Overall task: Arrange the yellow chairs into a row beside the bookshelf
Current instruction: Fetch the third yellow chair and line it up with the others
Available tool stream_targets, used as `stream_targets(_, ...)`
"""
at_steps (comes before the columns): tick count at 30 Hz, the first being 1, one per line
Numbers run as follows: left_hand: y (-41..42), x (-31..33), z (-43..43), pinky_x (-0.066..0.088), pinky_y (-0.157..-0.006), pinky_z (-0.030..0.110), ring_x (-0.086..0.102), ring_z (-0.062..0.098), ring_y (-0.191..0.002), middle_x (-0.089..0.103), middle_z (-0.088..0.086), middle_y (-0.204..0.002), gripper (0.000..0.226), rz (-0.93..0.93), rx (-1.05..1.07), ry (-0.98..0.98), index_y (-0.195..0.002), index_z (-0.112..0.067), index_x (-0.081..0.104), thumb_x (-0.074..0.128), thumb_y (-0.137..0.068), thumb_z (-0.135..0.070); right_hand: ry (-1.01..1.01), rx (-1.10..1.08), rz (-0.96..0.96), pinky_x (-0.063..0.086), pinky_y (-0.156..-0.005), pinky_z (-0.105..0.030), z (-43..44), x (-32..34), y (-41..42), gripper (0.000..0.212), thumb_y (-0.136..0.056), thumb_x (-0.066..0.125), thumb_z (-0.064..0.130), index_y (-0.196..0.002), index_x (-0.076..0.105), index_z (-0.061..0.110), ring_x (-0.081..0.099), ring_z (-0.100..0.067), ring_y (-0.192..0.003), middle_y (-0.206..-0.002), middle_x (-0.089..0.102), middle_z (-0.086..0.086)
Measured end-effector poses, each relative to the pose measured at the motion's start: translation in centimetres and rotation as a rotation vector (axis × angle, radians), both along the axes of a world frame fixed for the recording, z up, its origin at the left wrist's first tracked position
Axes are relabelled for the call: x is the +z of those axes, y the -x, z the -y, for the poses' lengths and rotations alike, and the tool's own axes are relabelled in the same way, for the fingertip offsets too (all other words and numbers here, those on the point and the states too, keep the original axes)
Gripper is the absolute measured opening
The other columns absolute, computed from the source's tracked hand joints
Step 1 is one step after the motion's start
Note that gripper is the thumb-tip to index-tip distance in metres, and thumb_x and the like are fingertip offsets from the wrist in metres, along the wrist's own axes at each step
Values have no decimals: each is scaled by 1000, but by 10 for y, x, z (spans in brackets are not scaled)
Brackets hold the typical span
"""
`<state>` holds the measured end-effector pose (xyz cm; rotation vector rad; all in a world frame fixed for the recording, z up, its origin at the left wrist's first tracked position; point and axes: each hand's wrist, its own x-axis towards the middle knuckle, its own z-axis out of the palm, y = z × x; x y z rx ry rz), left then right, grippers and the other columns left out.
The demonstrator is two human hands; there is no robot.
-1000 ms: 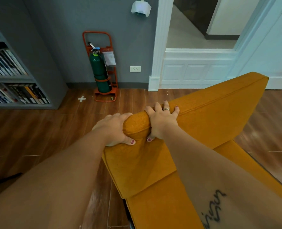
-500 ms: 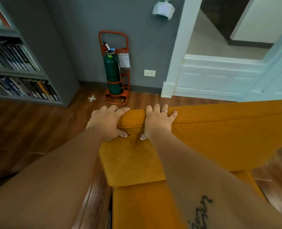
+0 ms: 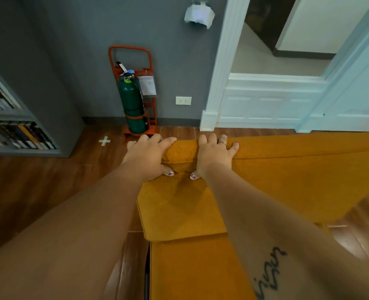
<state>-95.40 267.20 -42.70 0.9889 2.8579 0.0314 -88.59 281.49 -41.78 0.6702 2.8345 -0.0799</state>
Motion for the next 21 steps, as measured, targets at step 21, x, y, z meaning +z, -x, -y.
stream_targets(21, 23, 1, -13, 8, -119, 47, 9, 23, -148, 13, -1, -161, 86, -20, 89, 43, -152, -35, -1, 58, -91, -45, 41, 25, 12, 4, -111, -65, -17, -1, 36, 113, -70, 78, 52, -152, 8, 18, 3, -41, -146, -158, 11, -14)
